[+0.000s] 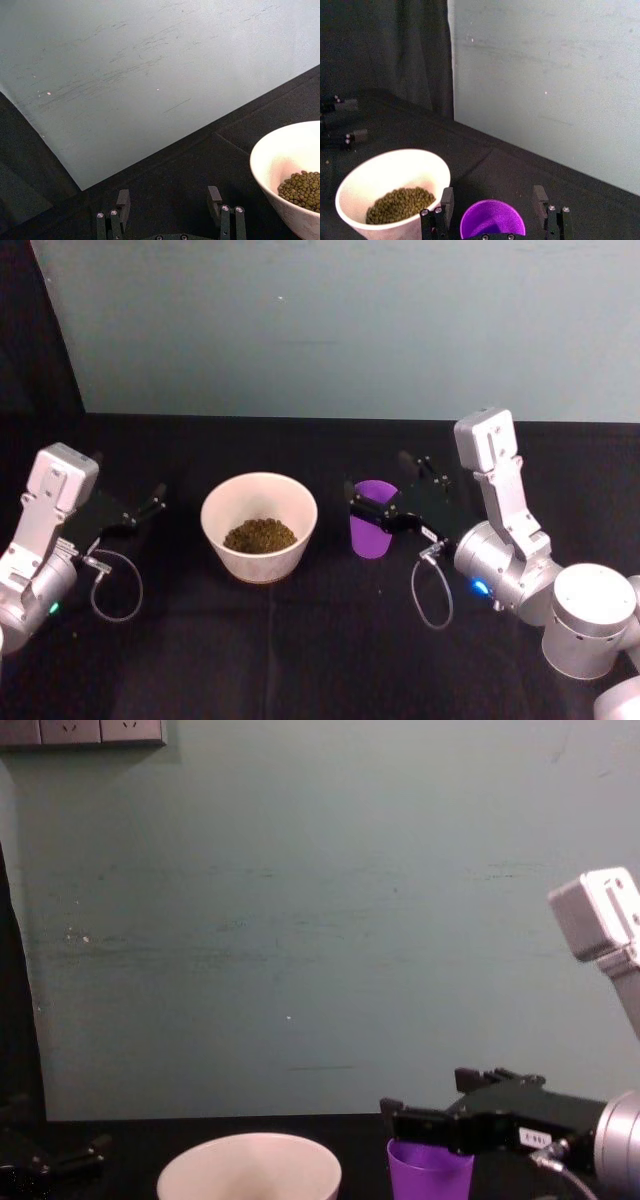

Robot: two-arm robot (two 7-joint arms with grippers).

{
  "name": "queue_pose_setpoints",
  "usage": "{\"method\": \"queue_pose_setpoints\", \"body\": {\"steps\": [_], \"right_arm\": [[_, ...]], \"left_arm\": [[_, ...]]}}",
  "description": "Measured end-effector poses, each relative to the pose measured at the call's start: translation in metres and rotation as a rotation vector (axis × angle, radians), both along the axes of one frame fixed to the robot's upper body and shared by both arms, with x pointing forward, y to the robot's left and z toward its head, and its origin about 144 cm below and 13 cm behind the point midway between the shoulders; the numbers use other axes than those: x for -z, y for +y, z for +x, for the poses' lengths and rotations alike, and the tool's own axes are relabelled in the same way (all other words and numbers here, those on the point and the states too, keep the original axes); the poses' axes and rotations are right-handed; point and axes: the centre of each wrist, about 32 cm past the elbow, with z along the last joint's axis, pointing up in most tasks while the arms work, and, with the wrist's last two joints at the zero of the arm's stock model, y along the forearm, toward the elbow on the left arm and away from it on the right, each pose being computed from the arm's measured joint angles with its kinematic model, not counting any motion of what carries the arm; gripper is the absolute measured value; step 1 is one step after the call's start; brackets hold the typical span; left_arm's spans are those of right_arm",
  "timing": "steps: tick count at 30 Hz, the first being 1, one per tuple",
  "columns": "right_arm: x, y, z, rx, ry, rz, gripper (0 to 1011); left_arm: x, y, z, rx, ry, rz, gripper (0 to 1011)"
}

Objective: Pick up the cup and pour the mung beans from the cup into the bowl.

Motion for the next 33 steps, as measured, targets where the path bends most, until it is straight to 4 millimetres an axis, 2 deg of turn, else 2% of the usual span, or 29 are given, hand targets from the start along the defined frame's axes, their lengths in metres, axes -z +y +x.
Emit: {"method": "queue_pose_setpoints", "body": {"steps": [8,17,33], "right_arm": [[-0.01,-0.002,-0.003,0.06,-0.097,0.003,1003],[-0.008,-0.007,-0.008,0.194,-0.18,0.031,1003],[0.017,-0.016,-0.002,0.382,-0.104,-0.012,1003]], "left_arm": [[0.0,0.0,0.0,0.0,0.0,0.0,1012],[0.0,0.0,0.0,0.0,0.0,0.0,1011],[0.0,0.0,0.0,0.0,0.0,0.0,1011]]}}
